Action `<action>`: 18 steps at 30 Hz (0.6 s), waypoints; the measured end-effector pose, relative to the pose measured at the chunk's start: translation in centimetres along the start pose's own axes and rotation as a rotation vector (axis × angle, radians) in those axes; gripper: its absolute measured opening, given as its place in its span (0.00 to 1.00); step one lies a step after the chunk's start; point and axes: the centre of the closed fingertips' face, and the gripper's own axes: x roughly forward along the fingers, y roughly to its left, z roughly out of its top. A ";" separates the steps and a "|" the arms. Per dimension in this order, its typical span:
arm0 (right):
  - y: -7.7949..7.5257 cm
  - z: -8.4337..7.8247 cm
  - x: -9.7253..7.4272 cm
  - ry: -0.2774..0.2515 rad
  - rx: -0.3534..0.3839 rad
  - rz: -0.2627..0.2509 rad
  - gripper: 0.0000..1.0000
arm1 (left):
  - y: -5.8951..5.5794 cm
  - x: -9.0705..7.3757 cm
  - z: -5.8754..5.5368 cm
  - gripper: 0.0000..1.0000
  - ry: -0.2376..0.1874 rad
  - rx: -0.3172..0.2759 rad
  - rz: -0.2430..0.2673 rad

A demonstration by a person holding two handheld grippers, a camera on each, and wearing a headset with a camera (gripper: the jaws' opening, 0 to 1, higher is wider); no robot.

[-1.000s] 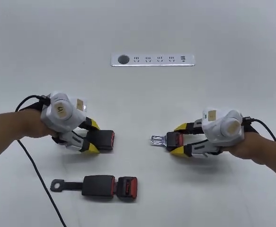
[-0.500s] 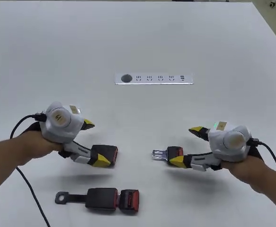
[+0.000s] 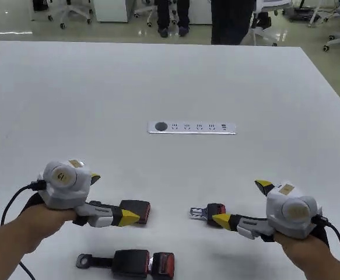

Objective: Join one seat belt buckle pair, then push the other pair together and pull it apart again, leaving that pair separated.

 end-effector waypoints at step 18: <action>4.6 0.6 -6.9 -0.080 0.027 -0.080 0.92 | -3.7 -7.1 -2.4 1.00 -0.160 -0.086 0.074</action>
